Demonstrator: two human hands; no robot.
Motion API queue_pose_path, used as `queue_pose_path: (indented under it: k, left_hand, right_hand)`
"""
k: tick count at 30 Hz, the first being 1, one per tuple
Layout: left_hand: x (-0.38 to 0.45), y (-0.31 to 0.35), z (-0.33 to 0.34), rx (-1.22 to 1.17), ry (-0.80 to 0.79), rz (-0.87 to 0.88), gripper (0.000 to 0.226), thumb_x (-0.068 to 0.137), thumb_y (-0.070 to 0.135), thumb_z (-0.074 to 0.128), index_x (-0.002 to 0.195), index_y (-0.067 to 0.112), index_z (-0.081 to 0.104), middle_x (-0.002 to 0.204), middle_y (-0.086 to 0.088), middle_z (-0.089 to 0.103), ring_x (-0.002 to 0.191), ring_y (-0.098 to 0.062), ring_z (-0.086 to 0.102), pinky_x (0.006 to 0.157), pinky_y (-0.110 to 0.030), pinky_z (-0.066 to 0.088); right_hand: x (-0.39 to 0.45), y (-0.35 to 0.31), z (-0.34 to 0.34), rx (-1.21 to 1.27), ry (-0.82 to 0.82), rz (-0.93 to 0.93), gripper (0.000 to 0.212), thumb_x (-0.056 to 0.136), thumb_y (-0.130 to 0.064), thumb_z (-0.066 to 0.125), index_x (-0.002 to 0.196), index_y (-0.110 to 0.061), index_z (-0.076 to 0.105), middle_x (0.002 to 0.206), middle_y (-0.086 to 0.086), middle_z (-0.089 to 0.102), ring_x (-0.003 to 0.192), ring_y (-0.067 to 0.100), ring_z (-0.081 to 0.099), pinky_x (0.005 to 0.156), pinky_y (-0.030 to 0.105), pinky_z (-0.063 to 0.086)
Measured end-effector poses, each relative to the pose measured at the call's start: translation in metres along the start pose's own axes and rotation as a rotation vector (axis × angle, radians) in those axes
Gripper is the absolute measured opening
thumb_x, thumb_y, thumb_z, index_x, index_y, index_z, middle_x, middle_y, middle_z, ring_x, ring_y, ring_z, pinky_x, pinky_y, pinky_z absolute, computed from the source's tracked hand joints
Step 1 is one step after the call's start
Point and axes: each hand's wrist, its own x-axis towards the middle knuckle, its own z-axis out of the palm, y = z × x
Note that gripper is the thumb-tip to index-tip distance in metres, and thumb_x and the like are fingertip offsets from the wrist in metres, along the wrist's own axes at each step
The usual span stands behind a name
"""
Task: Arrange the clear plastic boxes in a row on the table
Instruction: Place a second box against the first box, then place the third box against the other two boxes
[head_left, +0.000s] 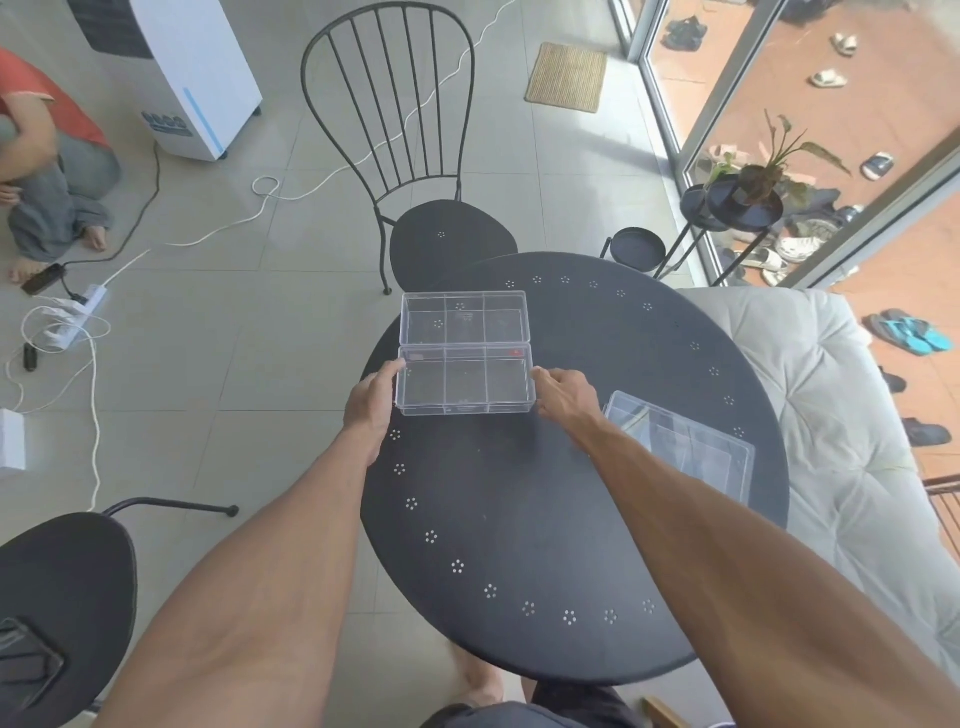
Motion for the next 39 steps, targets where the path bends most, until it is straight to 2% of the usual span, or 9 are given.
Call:
queue_pose_path:
  k: [5,9,13,20,24,28,30,34,39]
  left_hand:
    - [-0.015,0.014,0.004,0.126,0.127,0.171,0.033,0.078,0.067,0.051,0.077,0.037,0.065,0.101,0.007,0.067,0.105,-0.024,0.060,0.085,-0.036,0.040]
    - [-0.022,0.028,0.014,0.112,0.037,0.187,0.048,0.085,0.061,0.051,0.101,0.023,0.074,0.110,-0.004,0.075,0.092,-0.023,0.065,0.085,-0.038,0.051]
    - [-0.032,0.040,0.051,-0.010,-0.295,0.061,0.054,0.107,0.047,0.029,0.119,0.013,0.069,0.125,-0.009,0.070,0.094,-0.029,0.069,0.077,-0.037,0.054]
    - [-0.060,0.037,0.145,0.125,-0.560,-0.087,0.057,0.109,0.040,0.030,0.141,0.000,0.055,0.143,-0.019,0.061,0.127,-0.042,0.060,0.106,-0.047,0.049]
    - [-0.067,0.027,0.190,0.278,-0.568,-0.129,0.060,0.108,0.043,0.034,0.144,-0.001,0.052,0.148,-0.022,0.055,0.129,-0.041,0.057,0.109,-0.046,0.047]
    - [-0.070,0.013,0.217,0.345,-0.548,-0.137,0.064,0.106,0.048,0.036,0.150,0.002,0.045,0.156,-0.017,0.048,0.116,-0.034,0.058,0.111,-0.044,0.044]
    - [-0.069,0.008,0.225,0.364,-0.544,-0.150,0.066,0.106,0.049,0.036,0.151,0.002,0.046,0.157,-0.017,0.047,0.129,-0.035,0.055,0.115,-0.044,0.042]
    - [-0.067,-0.001,0.229,0.323,-0.586,-0.195,0.061,0.108,0.045,0.034,0.145,-0.001,0.051,0.151,-0.020,0.053,0.136,-0.034,0.053,0.117,-0.044,0.040]
    - [-0.069,-0.006,0.215,0.252,-0.618,-0.252,0.055,0.109,0.036,0.034,0.139,-0.005,0.055,0.144,-0.023,0.059,0.131,-0.036,0.058,0.112,-0.043,0.045]
  right_hand:
    - [-0.007,-0.002,-0.017,0.063,0.083,0.007,0.033,0.093,-0.036,0.051,0.065,-0.021,0.043,0.068,0.002,0.049,0.072,0.027,0.045,0.075,0.036,0.044]
    - [-0.021,0.001,-0.043,0.161,0.122,0.027,0.037,0.089,-0.032,0.053,0.056,-0.025,0.038,0.054,-0.004,0.045,0.063,0.025,0.040,0.069,0.040,0.039]
    - [-0.034,0.022,-0.079,0.219,0.213,0.052,0.021,0.088,-0.027,0.049,0.069,-0.018,0.051,0.066,0.003,0.052,0.066,0.026,0.046,0.069,0.039,0.041]
    - [-0.054,0.084,-0.164,0.259,0.436,0.102,0.020,0.089,-0.033,0.051,0.078,-0.018,0.056,0.073,0.006,0.052,0.074,0.023,0.049,0.070,0.039,0.040]
    - [-0.063,0.139,-0.209,0.213,0.536,0.212,0.043,0.097,-0.026,0.049,0.087,0.012,0.067,0.082,0.018,0.062,0.077,0.027,0.056,0.071,0.043,0.046]
    - [-0.068,0.174,-0.214,0.395,0.431,0.335,0.016,0.102,-0.012,0.050,0.096,-0.006,0.063,0.089,0.017,0.053,0.065,0.025,0.047,0.061,0.036,0.038]
    - [-0.069,0.179,-0.210,0.488,0.333,0.346,0.012,0.102,-0.009,0.048,0.100,-0.006,0.060,0.090,0.016,0.050,0.073,0.029,0.047,0.065,0.036,0.040]
    - [-0.067,0.182,-0.202,0.577,0.239,0.322,0.022,0.103,-0.009,0.044,0.108,-0.002,0.064,0.101,0.019,0.063,0.093,0.035,0.057,0.079,0.039,0.050]
    - [-0.063,0.185,-0.201,0.587,0.226,0.324,0.033,0.106,-0.007,0.040,0.094,0.002,0.070,0.092,0.016,0.075,0.077,0.032,0.070,0.072,0.035,0.059]
